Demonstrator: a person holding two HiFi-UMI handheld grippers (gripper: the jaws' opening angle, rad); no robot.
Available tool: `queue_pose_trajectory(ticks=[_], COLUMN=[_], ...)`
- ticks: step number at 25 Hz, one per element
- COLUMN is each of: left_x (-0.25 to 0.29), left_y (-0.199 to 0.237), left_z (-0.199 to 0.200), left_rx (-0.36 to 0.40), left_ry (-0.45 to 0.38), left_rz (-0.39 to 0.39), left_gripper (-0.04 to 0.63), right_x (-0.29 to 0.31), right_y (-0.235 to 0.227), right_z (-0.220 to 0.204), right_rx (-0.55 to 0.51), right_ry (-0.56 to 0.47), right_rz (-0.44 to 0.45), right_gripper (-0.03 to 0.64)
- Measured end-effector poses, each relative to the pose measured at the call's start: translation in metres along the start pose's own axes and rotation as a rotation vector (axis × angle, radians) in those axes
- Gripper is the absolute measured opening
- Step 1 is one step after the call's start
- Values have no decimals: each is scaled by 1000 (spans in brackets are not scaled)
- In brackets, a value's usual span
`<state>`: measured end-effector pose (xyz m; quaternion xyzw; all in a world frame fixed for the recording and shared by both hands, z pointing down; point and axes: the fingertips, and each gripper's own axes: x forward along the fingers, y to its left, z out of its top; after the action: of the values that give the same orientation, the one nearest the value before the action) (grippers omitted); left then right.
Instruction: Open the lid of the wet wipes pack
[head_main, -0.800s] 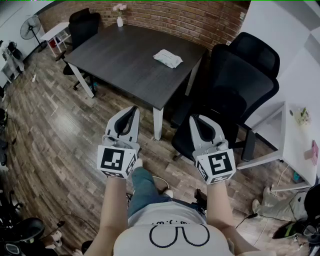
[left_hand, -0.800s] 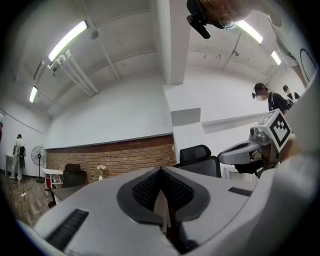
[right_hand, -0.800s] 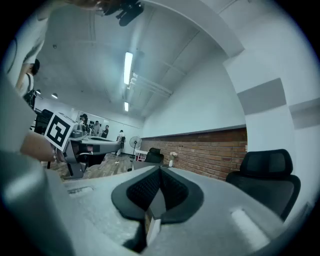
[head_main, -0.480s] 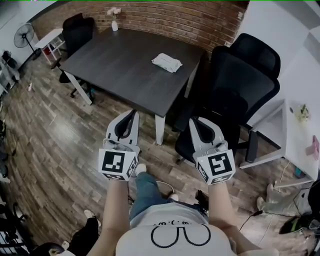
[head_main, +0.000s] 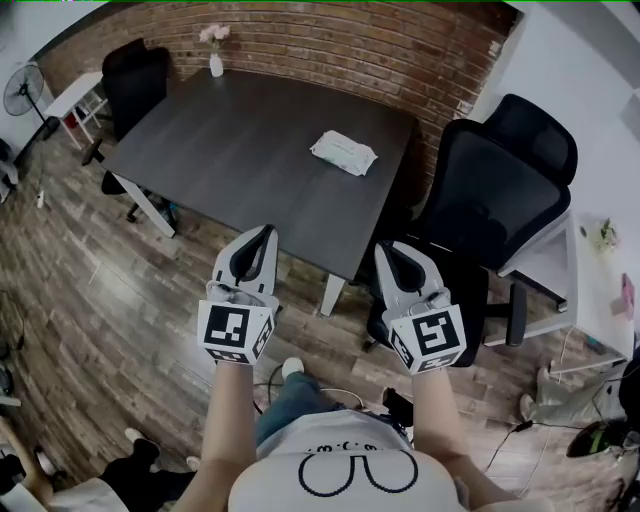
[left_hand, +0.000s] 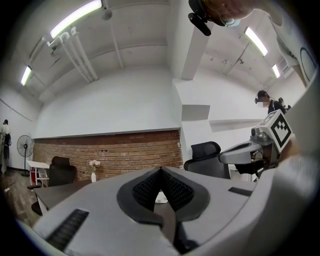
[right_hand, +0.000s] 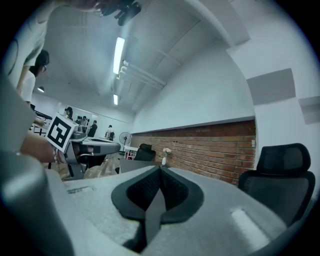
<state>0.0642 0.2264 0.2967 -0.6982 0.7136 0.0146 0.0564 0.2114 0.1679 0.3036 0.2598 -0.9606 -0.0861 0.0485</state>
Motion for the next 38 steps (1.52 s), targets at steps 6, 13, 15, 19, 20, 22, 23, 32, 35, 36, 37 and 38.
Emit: queue_pose_trajectory(ticks=[6,13,15,19,20,22,23,32,35,36,37,38], left_x=[34,62,68,79,82,92,98,183,224,238,251,264], left_y=[62,91,98,110,114,123,127,160,166,167,167,168], left_z=[-5,-20,-23,-26,-27,-30,-33,-73,-82,-83,-85,-87], left_rx=[-3,-32,-40,-37,-36,-33,-31,-26,-25,-26,-28,-31], left_ry=[-2,10,11,1,-1,3,10,85,106,111,114,118], left_rz=[-72,-108,-111,-109,-108,-106,-107,-150,-183,-194,-205,-217], left_gripper=[-2,-2,-2,-2,-2,-2,-2,-2,-2,-2,-2,-2], right_x=[65,105,114,133,139,154,162,245,273,281,287,293], right_y=[6,2,-1,-10,-12,-17,-21,-70,-93,-101,-110,-119], right_z=[7,4,1,-4,-5,-10,-12,-52,-61,-63,-65,-67], right_rx=[6,9,8,10,10,15,22,88,96,95,92,89], right_ry=[18,44,51,50,49,48,49,83,97,102,108,116], right_rz=[-75,-110,-114,-123,-123,-123,-123,-142,-156,-162,-169,-178], right_gripper=[2,2,2,2,2,2,2,2,2,2,2,2])
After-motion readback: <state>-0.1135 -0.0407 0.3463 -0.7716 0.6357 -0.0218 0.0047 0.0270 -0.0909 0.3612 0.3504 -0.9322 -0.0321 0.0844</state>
